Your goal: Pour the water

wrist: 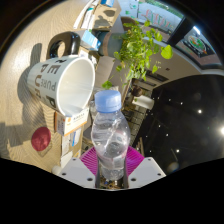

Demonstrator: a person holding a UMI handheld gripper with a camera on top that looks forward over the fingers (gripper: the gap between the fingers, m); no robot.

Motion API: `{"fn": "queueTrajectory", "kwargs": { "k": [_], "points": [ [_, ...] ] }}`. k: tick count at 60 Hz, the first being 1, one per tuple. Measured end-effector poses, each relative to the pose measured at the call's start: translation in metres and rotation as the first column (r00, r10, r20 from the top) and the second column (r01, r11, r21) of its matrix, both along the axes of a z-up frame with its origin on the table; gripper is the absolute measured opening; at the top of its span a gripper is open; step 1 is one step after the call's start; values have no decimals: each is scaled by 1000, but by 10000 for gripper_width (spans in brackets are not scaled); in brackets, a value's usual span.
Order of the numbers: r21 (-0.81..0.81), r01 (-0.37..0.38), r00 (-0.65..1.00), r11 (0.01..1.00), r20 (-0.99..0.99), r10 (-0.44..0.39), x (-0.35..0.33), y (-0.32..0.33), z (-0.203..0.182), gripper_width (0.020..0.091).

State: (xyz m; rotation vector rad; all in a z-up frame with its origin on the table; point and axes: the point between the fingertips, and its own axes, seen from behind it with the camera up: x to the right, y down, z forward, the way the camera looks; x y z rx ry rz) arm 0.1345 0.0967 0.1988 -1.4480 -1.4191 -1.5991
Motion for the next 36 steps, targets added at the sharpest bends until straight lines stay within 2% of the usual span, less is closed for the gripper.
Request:
{"fn": "queueTrajectory", "kwargs": {
  "k": [8, 17, 27, 32, 36],
  "points": [
    [50, 25, 958, 998, -286, -10, 2, -11, 22, 316],
    [103, 83, 776, 991, -631, 1, 13, -23, 52, 316],
    [62, 148, 389, 987, -921, -1, 24, -33, 48, 316],
    [1, 166, 154, 986, -988, -25, 26, -34, 25, 315],
    [-49, 146, -6, 988, -999, -49, 25, -33, 1, 316]
  ]
}}
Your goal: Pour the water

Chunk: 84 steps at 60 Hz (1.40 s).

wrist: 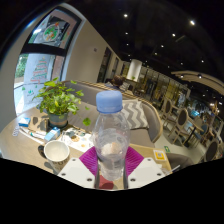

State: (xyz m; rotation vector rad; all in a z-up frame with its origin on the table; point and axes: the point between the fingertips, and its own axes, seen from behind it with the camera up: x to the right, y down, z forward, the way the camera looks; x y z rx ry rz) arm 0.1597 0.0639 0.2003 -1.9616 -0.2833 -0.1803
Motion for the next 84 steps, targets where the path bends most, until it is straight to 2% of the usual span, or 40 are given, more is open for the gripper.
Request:
{"fn": "queueTrajectory", "kwargs": {
  "k": [6, 12, 30, 38, 51, 53, 57, 59, 62, 65, 84],
  "points": [
    [-76, 13, 988, 997, -155, -25, 3, 2, -49, 315],
    [-113, 18, 975, 993, -220, -43, 6, 7, -86, 316],
    [-152, -28, 964, 988, -267, -14, 12, 15, -139, 320],
    [-119, -25, 958, 993, -286, -10, 15, 11, -136, 362],
    [-144, 15, 957, 989, -284, -56, 20, 8, -136, 546],
    [-153, 20, 958, 988, -279, -63, 21, 6, -137, 593],
    [-187, 26, 960, 982, -269, -77, 21, -4, -139, 795],
    [-191, 30, 961, 981, -266, -81, 21, -9, -136, 870],
    [-194, 49, 964, 980, -247, -98, 24, -18, -129, 836],
    [-203, 65, 968, 977, -223, -111, 25, -29, -122, 861],
    [-291, 145, 967, 946, -160, -198, -16, -173, -55, 853]
  ]
}}
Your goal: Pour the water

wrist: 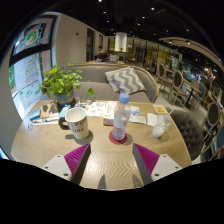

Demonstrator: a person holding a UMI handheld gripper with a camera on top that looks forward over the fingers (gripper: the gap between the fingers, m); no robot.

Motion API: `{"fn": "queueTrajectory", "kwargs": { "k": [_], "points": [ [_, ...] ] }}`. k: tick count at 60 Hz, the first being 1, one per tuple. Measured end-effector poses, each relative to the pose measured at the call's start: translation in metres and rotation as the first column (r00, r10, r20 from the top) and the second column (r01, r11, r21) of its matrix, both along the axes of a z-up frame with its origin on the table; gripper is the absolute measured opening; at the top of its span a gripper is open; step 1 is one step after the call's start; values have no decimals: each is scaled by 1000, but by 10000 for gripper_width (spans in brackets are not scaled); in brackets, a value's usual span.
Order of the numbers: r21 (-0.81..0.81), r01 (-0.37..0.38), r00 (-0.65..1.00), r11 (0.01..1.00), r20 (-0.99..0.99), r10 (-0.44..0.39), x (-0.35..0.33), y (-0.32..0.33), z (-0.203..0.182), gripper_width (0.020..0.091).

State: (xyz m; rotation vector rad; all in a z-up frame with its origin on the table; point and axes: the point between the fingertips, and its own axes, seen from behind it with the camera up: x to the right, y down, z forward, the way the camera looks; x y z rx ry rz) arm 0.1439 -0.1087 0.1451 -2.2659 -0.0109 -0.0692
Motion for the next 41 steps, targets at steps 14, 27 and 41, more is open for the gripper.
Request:
{"fn": "queueTrajectory", "kwargs": {
  "k": [14, 27, 41],
  "points": [
    [-21, 10, 1000, 1000, -12, -10, -41, -84, 37, 854],
    [-16, 1, 1000, 1000, -18, -1, -58, -113, 51, 853],
    [-29, -13, 1000, 1000, -12, 12, -64, -125, 49, 852]
  ]
}}
